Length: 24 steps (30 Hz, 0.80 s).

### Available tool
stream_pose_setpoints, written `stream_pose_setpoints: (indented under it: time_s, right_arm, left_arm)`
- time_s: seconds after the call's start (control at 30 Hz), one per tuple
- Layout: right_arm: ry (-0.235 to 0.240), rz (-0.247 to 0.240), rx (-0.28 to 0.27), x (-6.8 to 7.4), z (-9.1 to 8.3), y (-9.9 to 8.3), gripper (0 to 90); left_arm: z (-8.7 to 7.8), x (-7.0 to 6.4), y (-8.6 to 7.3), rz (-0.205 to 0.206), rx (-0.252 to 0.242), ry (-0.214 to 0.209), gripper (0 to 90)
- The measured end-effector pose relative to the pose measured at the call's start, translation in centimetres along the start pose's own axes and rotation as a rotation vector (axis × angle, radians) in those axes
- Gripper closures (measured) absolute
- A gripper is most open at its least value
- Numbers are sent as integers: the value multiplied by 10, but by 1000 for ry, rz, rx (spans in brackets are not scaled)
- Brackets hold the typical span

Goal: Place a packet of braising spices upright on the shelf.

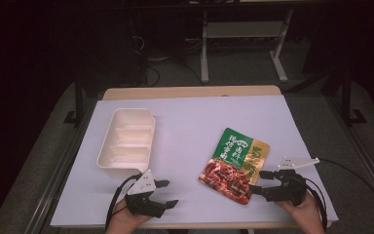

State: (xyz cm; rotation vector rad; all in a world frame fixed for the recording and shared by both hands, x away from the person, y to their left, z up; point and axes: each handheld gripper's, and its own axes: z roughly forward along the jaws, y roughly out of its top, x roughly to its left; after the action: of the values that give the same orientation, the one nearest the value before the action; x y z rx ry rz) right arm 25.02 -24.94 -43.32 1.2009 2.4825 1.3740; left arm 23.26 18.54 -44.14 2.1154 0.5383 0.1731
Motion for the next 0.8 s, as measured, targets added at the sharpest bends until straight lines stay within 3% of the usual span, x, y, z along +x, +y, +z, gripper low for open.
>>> stream_pose_setpoints:
  time_s: [0.2, 0.37, 0.8]
  right_arm:
    - [-17, -21, 17, -1, 1, 1, 240]
    - [-28, -55, 12, 2, -3, 0, 240]
    - [-62, -41, -6, -6, -9, -1, 241]
  left_arm:
    - [4, 5, 7, -12, -18, -3, 326]
    - [10, 5, 16, 2, -7, -9, 365]
    - [42, 8, 51, 51, 10, -31, 596]
